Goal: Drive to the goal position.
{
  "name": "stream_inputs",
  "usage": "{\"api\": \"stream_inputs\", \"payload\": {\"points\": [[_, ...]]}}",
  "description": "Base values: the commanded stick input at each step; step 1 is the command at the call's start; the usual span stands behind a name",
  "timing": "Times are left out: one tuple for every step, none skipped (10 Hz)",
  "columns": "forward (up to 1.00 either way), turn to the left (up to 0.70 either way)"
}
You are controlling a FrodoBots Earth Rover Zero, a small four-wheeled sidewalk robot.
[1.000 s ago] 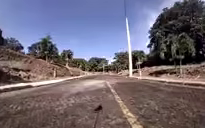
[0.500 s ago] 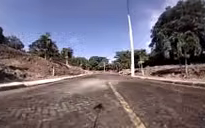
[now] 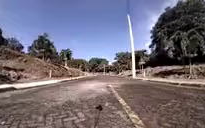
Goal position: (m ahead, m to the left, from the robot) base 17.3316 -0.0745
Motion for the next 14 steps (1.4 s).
{"api": "stream_inputs", "payload": {"points": [[1.0,0.0],[1.0,0.0],[1.0,0.0],[1.0,0.0],[1.0,0.0],[1.0,0.0],[1.0,0.0],[1.0,0.0],[1.0,0.0],[1.0,0.0],[1.0,0.0],[1.0,0.0],[1.0,0.0],[1.0,0.0]]}}
